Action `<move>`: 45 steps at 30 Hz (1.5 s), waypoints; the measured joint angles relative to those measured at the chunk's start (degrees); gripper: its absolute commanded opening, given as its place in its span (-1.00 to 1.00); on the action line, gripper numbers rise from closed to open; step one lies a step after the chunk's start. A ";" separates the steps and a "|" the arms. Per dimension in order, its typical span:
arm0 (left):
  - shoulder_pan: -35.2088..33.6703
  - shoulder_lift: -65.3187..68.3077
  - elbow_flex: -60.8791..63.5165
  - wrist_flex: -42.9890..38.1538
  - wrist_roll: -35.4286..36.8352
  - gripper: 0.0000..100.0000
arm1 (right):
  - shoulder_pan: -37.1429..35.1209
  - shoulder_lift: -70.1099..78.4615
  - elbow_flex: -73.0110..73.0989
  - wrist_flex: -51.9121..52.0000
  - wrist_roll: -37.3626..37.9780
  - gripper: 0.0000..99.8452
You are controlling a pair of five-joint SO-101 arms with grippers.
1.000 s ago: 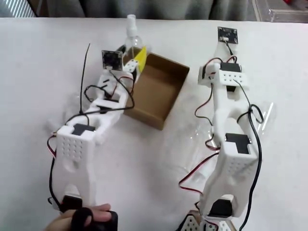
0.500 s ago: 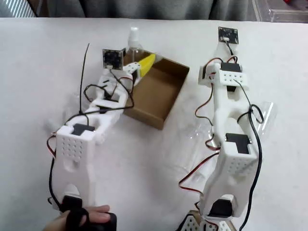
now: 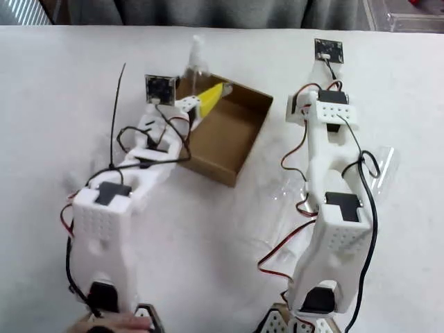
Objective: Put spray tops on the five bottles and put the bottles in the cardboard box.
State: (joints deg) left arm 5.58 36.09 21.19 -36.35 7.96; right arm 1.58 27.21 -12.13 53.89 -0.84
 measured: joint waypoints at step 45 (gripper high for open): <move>-12.75 -75.43 21.10 88.53 11.08 -0.26 | 7.03 -14.86 8.62 33.58 8.97 -0.97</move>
State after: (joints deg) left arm -7.16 -39.34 42.29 52.18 19.03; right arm 8.62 12.35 -3.52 87.47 8.13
